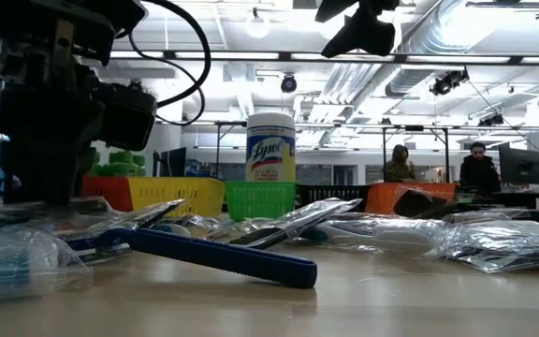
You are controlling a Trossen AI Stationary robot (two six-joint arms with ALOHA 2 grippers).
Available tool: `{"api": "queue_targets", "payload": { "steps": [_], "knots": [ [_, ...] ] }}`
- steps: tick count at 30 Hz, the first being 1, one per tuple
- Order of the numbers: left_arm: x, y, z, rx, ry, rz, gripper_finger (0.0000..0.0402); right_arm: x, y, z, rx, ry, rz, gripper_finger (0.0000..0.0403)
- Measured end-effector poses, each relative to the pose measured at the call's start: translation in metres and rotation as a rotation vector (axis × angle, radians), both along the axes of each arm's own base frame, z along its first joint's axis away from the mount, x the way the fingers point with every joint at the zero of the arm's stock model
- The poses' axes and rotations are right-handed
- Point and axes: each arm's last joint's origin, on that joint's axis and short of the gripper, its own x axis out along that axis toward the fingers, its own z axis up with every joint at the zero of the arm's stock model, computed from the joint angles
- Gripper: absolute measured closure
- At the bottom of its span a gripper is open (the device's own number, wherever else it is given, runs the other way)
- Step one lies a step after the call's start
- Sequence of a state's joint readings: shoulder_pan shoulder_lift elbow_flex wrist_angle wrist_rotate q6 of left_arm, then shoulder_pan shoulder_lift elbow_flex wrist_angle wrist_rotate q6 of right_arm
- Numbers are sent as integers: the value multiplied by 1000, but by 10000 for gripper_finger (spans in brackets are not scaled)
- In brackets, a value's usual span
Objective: Pick & Place Travel size toiletries
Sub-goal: Put the black hair comb into the yellow bin
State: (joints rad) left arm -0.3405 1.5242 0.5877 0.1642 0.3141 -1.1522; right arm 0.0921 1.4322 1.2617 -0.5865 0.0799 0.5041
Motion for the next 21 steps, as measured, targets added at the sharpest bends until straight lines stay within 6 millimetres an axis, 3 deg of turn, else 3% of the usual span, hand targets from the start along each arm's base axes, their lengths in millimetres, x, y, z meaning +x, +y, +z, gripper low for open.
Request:
{"api": "queue_targets", "payload": {
  "steps": [8,17,21],
  "knots": [
    [0,1,0,33,-18,6,373,0,0,0,0,1,0,159],
    [0,0,0,23,-27,-32,209,0,0,0,0,1,1,159],
    [0,0,1,25,-36,-42,170,0,0,0,0,1,0,159]
  ]
}}
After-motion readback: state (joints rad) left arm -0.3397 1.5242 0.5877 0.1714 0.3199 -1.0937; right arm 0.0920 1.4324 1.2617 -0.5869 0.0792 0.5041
